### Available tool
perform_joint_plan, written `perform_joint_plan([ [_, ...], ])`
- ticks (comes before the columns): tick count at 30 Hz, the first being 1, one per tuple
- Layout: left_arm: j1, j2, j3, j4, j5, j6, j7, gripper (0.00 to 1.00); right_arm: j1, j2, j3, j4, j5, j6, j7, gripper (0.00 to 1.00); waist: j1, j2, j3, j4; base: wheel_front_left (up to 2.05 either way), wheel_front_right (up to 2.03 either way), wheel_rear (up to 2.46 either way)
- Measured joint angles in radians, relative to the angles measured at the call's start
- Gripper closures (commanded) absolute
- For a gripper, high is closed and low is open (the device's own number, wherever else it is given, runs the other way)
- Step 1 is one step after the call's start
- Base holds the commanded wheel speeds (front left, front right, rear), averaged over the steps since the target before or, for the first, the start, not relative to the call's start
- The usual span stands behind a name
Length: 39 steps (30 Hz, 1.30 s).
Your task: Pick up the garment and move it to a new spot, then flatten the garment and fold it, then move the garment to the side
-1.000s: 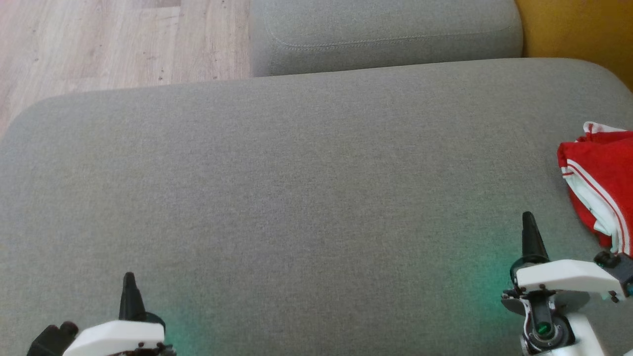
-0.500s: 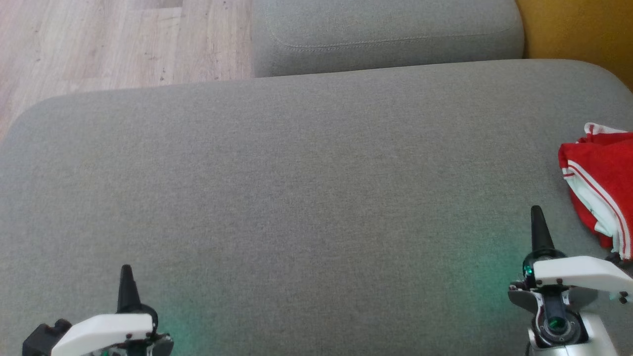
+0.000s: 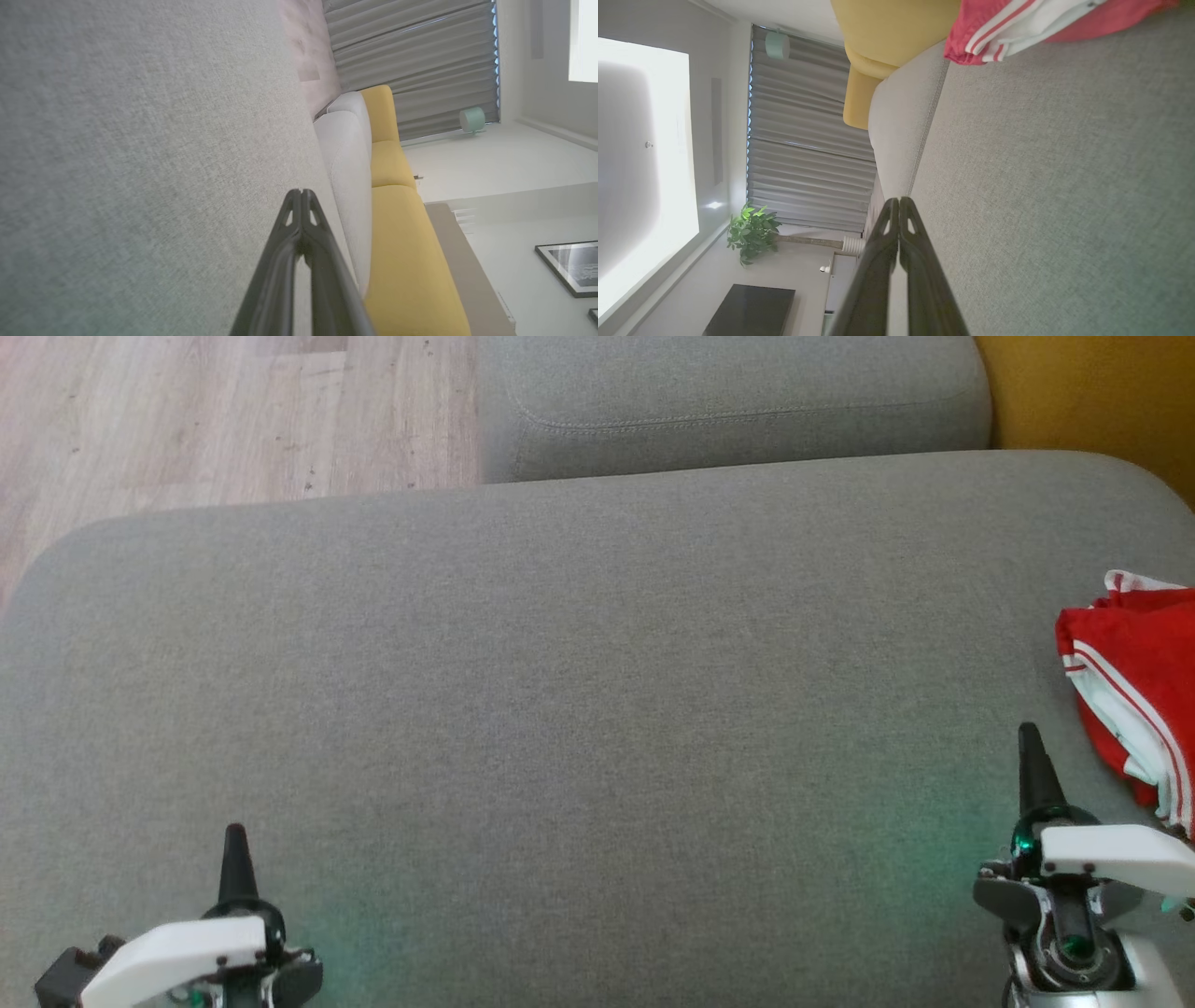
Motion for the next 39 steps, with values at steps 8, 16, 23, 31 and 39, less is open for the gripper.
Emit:
perform_joint_plan([
  [8,-0.015,0.0,0.003,-0.009,-0.085,-0.003,0.025,1.0,0.0,0.0,-0.014,-0.027,0.091,0.0,0.022,1.0,0.0,0.0,-0.001,0.002,0.0,0.0,0.0],
  [16,-0.016,0.0,0.006,-0.023,-0.174,-0.012,0.047,1.0,0.003,0.0,-0.025,-0.053,0.181,0.0,0.044,1.0,0.0,0.0,-0.003,0.003,0.0,0.0,0.0],
  [23,-0.028,0.0,0.009,-0.034,-0.261,-0.021,0.07,1.0,0.021,0.0,-0.042,-0.077,0.274,0.0,0.069,1.0,0.0,0.0,-0.004,0.005,0.0,0.0,0.0],
  [31,-0.036,0.0,0.01,-0.038,-0.267,-0.021,0.073,1.0,0.021,0.0,-0.043,-0.083,0.283,0.0,0.07,1.0,0.0,0.0,-0.004,0.005,0.0,0.0,0.0],
  [39,-0.036,0.0,0.01,-0.038,-0.267,-0.021,0.073,1.0,0.021,0.0,-0.043,-0.084,0.283,0.0,0.07,1.0,0.0,0.0,-0.004,0.005,0.0,0.0,0.0],
])
